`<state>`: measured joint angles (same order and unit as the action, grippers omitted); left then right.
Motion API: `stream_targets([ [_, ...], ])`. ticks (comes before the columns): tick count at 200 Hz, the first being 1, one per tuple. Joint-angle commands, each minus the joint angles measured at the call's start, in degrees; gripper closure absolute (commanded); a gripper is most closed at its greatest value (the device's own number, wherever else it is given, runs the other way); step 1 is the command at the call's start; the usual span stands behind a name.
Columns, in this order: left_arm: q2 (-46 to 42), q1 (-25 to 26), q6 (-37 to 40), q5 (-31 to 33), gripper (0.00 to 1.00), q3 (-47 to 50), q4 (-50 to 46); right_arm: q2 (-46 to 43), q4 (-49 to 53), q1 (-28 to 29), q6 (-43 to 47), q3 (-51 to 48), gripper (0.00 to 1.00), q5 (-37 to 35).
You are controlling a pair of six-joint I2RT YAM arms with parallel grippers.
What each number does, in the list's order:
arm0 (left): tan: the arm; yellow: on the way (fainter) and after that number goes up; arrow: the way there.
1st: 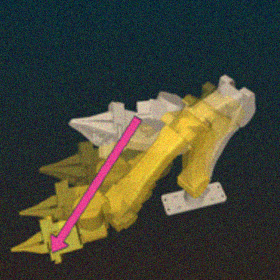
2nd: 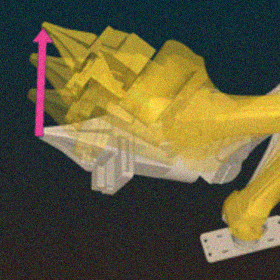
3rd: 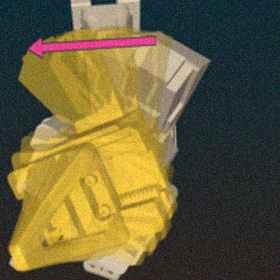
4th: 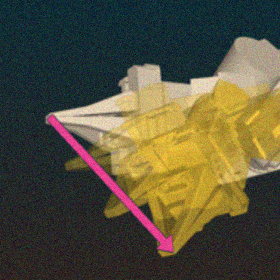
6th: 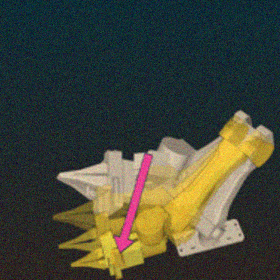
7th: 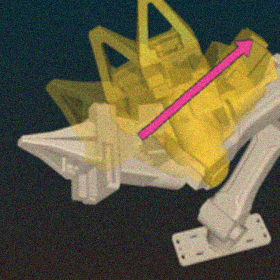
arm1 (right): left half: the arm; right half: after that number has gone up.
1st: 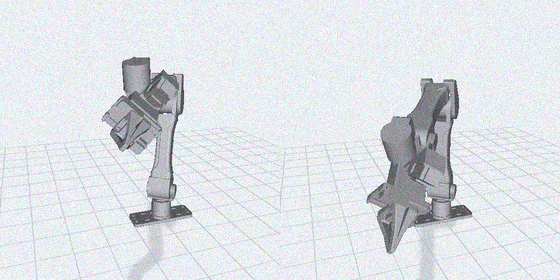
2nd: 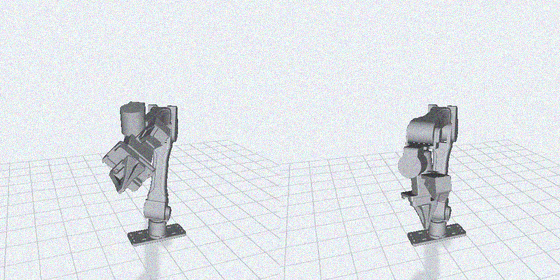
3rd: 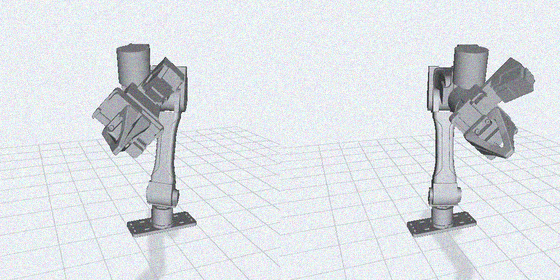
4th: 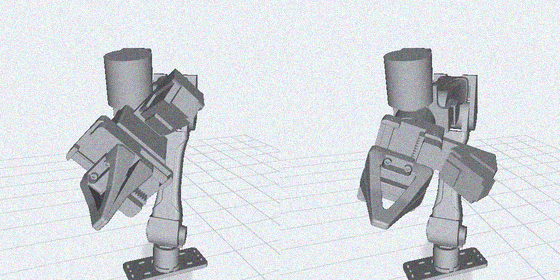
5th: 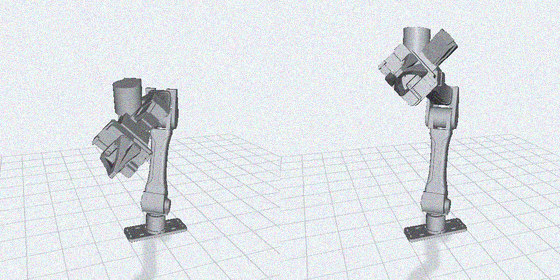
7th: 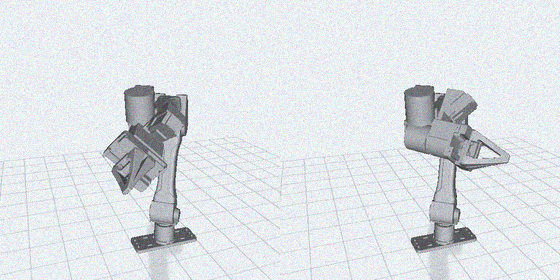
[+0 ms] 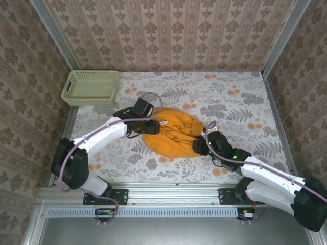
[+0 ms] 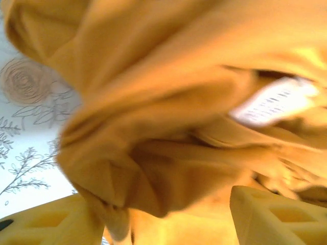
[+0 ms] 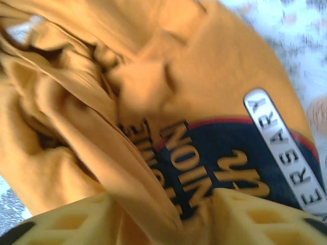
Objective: Fold the inside-out t-shirt
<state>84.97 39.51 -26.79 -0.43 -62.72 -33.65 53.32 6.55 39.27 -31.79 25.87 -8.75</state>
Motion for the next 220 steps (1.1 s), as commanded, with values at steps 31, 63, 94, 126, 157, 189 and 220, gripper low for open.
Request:
stream_targets([
  [31,4.09,4.43,-3.80,7.00,0.31,-7.72,-4.85,4.58,7.94,0.11,1.38,10.58,0.40,-1.03],
  [63,6.73,4.61,-6.09,8.82,0.29,-9.90,-5.17,9.05,6.83,0.09,0.72,12.22,0.39,-2.28],
  [94,3.27,9.57,-11.34,24.39,0.25,-12.84,-12.32,13.90,7.07,0.06,0.61,14.05,0.39,-2.61],
  [126,-0.97,10.41,-15.23,22.13,0.29,-9.00,-8.31,15.16,5.35,0.45,-0.05,13.12,0.39,-2.73],
  [157,3.45,9.90,-15.89,15.04,0.31,-8.88,-3.25,14.08,4.78,0.85,-0.60,11.85,0.37,-3.71],
  [189,9.85,8.34,-16.45,9.47,0.35,-10.59,1.58,12.09,3.81,1.64,-1.08,9.98,0.36,-3.83],
  [220,13.76,7.32,-16.00,7.89,0.42,-12.16,2.64,11.74,2.71,3.11,-1.13,8.20,0.35,-3.54],
])
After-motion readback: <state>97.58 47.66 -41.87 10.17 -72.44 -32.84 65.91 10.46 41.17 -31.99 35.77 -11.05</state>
